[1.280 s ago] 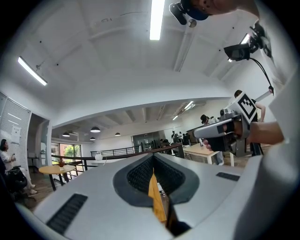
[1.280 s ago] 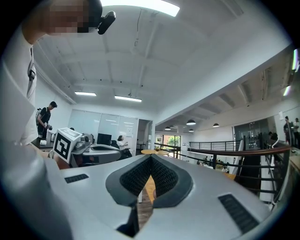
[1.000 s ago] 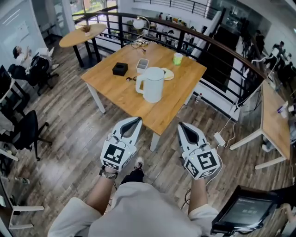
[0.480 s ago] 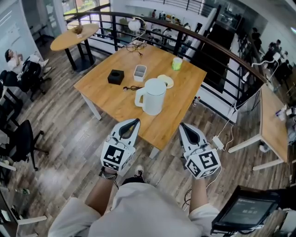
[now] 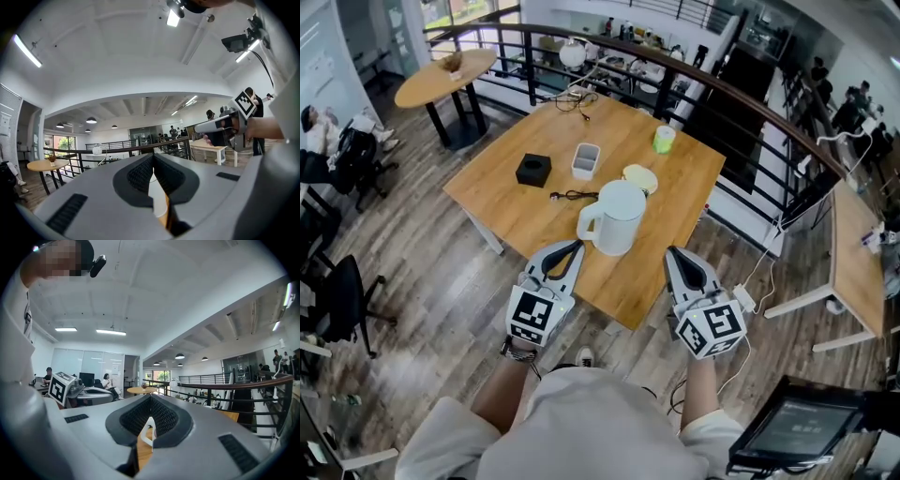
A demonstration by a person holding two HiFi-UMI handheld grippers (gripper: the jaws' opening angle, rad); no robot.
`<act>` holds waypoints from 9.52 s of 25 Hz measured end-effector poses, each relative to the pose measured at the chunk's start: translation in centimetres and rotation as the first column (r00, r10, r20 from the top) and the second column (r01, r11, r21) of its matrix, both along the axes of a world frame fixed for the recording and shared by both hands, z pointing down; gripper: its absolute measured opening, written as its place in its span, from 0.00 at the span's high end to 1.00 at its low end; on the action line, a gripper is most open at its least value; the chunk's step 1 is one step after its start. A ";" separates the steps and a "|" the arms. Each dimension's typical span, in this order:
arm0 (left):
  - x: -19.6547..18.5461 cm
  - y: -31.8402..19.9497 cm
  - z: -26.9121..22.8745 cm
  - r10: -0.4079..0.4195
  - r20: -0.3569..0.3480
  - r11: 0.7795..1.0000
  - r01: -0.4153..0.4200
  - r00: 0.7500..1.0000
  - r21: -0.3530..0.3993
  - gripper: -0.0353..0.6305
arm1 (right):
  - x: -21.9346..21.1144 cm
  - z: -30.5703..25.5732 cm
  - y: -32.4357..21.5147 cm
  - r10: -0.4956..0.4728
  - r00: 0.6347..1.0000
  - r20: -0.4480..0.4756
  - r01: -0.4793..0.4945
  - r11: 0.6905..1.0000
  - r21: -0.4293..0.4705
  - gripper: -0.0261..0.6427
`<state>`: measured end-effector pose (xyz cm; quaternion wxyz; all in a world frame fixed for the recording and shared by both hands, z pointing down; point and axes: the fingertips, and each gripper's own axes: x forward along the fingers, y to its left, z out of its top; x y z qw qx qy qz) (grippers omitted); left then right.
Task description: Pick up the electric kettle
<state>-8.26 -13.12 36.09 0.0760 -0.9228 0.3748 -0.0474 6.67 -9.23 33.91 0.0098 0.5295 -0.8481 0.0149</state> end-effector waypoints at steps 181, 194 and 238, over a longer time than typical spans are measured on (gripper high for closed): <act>-1.4 -24.4 21.9 -0.509 0.191 0.731 0.538 0.839 -0.419 0.76 | -0.9 18.3 -19.0 -0.730 0.683 -0.025 0.716 0.675 -0.179 0.48; -1.6 -22.6 17.4 -0.484 0.136 0.778 0.497 0.864 -0.385 0.76 | -1.6 14.3 -16.1 -0.696 0.717 -0.032 0.687 0.714 -0.133 0.48; -4.3 -13.6 5.5 -0.360 0.072 0.882 0.365 0.930 -0.299 0.76 | -5.3 2.9 -5.7 -0.608 0.794 0.013 0.608 0.794 0.011 0.48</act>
